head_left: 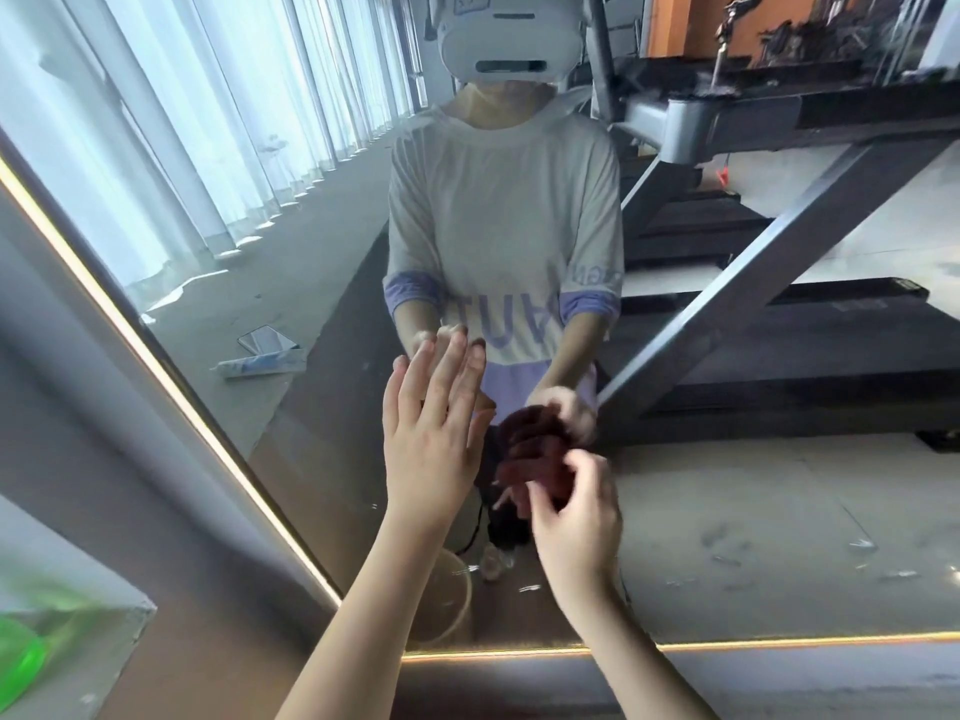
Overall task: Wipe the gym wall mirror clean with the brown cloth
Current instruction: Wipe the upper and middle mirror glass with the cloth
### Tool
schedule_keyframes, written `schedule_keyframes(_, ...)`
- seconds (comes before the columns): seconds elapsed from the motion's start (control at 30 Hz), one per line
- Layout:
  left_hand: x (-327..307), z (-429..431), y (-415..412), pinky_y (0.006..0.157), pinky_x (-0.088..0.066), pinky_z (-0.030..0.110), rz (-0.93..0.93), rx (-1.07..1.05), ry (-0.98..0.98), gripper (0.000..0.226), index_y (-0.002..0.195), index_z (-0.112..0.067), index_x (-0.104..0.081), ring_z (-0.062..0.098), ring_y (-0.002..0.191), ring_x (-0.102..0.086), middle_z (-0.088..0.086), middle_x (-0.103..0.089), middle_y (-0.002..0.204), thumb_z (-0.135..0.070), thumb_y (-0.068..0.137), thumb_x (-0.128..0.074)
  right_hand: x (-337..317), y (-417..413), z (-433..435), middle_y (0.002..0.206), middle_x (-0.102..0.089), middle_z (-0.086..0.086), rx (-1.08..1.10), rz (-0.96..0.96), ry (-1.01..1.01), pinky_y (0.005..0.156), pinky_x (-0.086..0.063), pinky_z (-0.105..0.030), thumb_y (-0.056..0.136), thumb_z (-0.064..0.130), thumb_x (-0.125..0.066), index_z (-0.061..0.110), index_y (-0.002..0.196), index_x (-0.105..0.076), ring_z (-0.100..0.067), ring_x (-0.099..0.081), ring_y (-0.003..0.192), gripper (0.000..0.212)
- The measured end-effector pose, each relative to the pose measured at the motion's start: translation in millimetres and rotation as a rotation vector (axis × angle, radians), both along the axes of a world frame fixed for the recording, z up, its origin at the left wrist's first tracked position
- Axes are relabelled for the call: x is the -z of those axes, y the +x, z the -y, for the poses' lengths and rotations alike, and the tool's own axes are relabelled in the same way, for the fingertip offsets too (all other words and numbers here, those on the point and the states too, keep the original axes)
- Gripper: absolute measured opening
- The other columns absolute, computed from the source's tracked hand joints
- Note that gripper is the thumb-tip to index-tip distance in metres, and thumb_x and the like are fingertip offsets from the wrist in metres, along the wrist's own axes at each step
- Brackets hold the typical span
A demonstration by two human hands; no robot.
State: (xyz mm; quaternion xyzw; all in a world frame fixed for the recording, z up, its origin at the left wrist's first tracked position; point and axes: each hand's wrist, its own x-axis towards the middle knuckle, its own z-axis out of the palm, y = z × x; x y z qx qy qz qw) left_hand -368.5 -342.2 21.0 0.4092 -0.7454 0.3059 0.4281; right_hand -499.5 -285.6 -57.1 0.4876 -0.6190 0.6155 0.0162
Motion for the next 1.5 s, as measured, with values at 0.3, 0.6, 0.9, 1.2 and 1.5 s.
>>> schedule_keyframes(0.3,2,0,0,0.115,-0.032,0.054,-0.011,0.026,-0.001,0.060,0.145,-0.012,-0.043,0.034,0.143,-0.034,0.009,-0.041,0.153,-0.019,0.091,-0.068,-24,-29,4,0.098,-0.064,-0.015,0.136,0.172,-0.095,0.071,-0.040,-0.029,0.078,0.033,-0.060,0.015,0.106,-0.052,-0.035,-0.062,0.087,0.034)
schedule_keyframes(0.6,2,-4,-3,0.116,-0.030,0.054,-0.030,0.019,0.019,0.061,0.145,-0.011,-0.042,0.035,0.144,-0.032,0.010,-0.040,0.154,-0.017,0.091,-0.068,-69,-53,4,0.096,-0.064,-0.009,0.120,0.276,-0.189,0.075,-0.043,-0.025,0.076,0.038,-0.064,0.004,0.105,-0.061,-0.022,-0.060,0.085,0.045)
schedule_keyframes(0.9,-2,-9,-12,0.114,-0.033,0.055,-0.090,0.011,0.013,0.056,0.141,-0.007,-0.051,0.035,0.142,-0.035,0.015,-0.049,0.148,-0.009,0.088,-0.069,-87,-50,7,0.095,-0.062,-0.010,0.004,-0.163,-0.186,0.075,-0.043,-0.032,0.076,0.026,-0.065,0.004,0.098,-0.064,-0.025,-0.057,0.091,0.031)
schedule_keyframes(1.2,-13,-11,-24,0.112,-0.036,0.055,-0.085,0.003,0.003,0.058,0.143,-0.006,-0.046,0.039,0.137,-0.046,0.016,-0.051,0.147,-0.015,0.090,-0.068,-115,-56,9,0.101,-0.064,-0.011,0.013,-0.335,-0.297,0.079,-0.046,-0.036,0.080,0.020,-0.068,0.004,0.104,-0.068,-0.025,-0.055,0.094,0.029)
schedule_keyframes(1.5,-11,-6,-40,0.108,-0.039,0.058,-0.070,-0.022,-0.041,0.064,0.140,-0.009,-0.049,0.037,0.139,-0.037,0.015,-0.050,0.147,-0.015,0.082,-0.077,-109,-58,12,0.102,-0.066,-0.015,0.074,-0.311,-0.388,0.083,-0.048,-0.038,0.088,0.016,-0.068,0.007,0.106,-0.069,-0.029,-0.057,0.093,0.020)
